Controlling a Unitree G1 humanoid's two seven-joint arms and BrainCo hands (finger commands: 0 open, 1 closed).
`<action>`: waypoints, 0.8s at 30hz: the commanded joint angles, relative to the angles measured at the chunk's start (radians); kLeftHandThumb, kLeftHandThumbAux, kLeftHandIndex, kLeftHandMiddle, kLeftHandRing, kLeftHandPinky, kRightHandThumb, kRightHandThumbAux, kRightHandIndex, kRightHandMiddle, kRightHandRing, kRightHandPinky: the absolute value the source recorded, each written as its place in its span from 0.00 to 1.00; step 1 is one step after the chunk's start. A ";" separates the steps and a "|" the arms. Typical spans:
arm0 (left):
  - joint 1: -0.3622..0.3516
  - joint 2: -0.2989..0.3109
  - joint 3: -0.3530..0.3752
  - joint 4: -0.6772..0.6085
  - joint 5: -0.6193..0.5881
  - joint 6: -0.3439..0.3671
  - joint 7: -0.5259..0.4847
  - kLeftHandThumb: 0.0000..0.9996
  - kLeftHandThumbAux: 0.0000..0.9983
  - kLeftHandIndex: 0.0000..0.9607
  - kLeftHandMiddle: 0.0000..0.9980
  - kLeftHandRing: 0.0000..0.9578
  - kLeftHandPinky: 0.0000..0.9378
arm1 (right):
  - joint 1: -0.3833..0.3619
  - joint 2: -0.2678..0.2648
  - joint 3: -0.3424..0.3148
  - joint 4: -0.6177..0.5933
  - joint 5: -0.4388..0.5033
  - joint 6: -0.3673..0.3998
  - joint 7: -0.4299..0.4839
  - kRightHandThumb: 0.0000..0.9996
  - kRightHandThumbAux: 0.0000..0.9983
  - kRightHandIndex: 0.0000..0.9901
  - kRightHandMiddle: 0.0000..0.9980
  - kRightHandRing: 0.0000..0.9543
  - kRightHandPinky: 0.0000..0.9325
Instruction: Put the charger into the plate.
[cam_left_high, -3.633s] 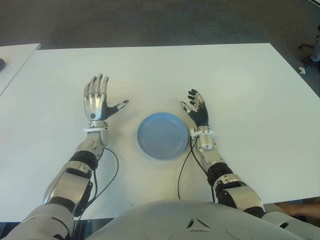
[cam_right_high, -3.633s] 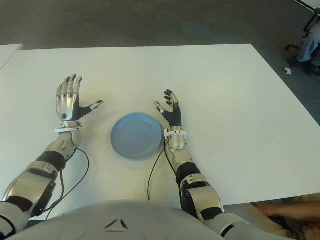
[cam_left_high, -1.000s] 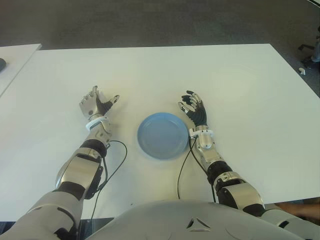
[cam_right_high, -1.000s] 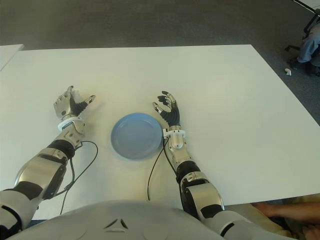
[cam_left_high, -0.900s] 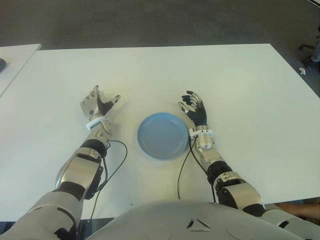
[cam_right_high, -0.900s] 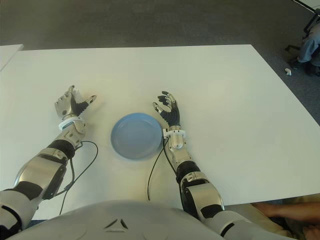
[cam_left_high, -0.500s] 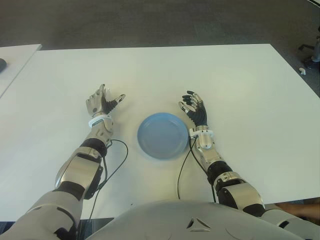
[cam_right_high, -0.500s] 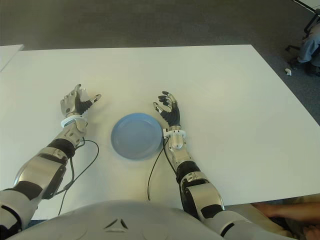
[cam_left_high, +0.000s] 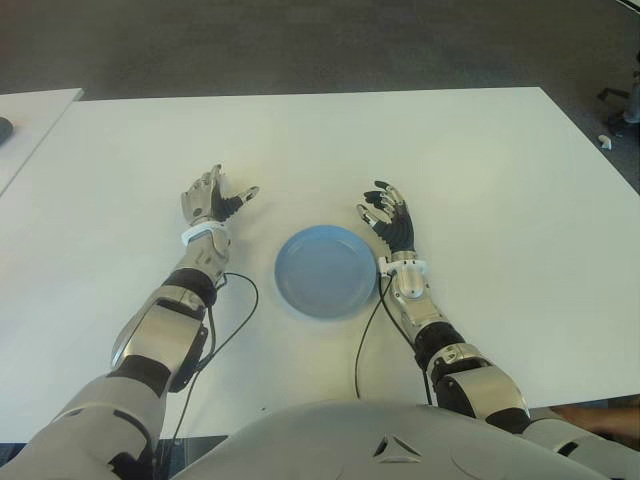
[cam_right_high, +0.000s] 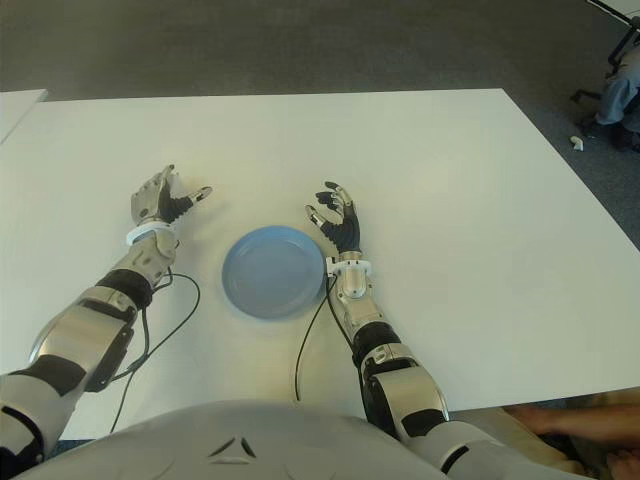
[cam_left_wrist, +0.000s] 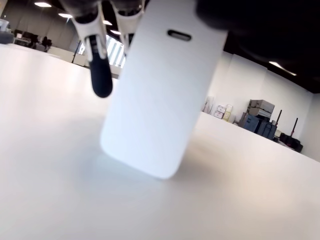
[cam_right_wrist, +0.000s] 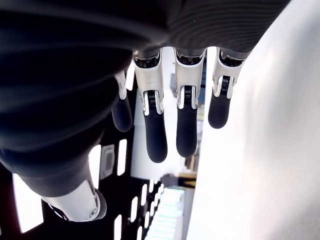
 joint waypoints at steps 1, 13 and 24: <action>0.069 -0.029 -0.038 0.053 0.011 0.049 -0.102 0.19 0.22 0.04 0.19 0.23 0.32 | 0.168 -0.023 0.009 0.083 -0.035 0.004 -0.010 0.47 0.75 0.19 0.37 0.34 0.26; 0.077 -0.024 -0.051 0.054 0.016 0.060 -0.116 0.17 0.24 0.06 0.21 0.29 0.43 | 0.174 -0.027 0.017 0.073 -0.038 0.005 -0.013 0.36 0.75 0.20 0.37 0.34 0.26; 0.082 -0.027 -0.054 0.070 0.013 0.047 -0.080 0.11 0.25 0.10 0.26 0.34 0.45 | 0.177 -0.025 0.016 0.066 -0.029 0.013 -0.001 0.43 0.79 0.20 0.39 0.34 0.24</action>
